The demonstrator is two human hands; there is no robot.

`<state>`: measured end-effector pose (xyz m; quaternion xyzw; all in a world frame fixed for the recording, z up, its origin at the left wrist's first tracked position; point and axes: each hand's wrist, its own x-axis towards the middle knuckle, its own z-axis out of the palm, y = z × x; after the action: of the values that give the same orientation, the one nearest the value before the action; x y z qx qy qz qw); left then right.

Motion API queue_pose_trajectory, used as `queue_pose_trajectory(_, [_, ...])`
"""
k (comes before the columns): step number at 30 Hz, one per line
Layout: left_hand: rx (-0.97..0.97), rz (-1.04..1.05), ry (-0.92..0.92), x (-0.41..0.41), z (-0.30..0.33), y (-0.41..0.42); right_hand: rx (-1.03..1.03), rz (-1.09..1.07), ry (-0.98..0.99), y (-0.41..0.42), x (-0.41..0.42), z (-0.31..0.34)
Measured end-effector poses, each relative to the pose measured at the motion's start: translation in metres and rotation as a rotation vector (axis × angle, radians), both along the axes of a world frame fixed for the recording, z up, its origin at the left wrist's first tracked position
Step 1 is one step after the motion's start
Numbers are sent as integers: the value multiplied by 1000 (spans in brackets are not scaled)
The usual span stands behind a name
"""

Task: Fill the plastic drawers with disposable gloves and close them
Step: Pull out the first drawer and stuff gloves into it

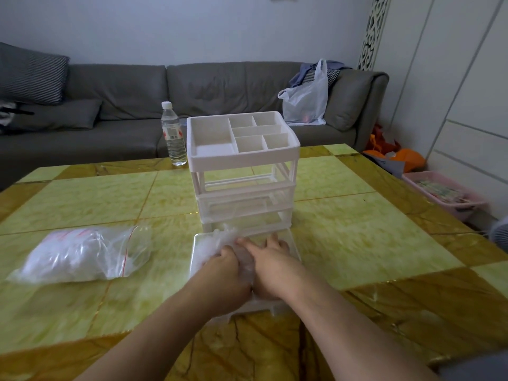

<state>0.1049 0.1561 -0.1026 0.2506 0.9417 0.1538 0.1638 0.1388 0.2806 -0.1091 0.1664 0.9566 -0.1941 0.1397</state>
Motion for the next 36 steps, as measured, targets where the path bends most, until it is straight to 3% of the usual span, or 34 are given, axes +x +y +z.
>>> queue_pose_trajectory(5, [-79,-132,407,12,14,-2,134,62,-120,-8,-10,3])
queue_pose_trajectory(10, [-57,3,165,-16,2,9,106,72,-78,-10,-2,9])
queue_pose_trajectory(13, [-107,51,145,-23,-8,15,33,26,-78,-8,-3,3])
queue_pose_trajectory(17, [26,164,53,-24,-16,22,-86,-58,30,3,1,3])
queue_pose_trajectory(20, [30,196,20,-28,-25,23,-156,-101,113,6,8,7])
queue_pose_trajectory(23, [-46,114,99,-25,-34,23,-161,-120,157,1,9,8])
queue_pose_trajectory(27, [33,223,147,-21,-31,24,-200,-105,197,1,18,16])
queue_pose_trajectory(36, [-36,155,57,-29,-19,18,-98,-191,346,10,36,29])
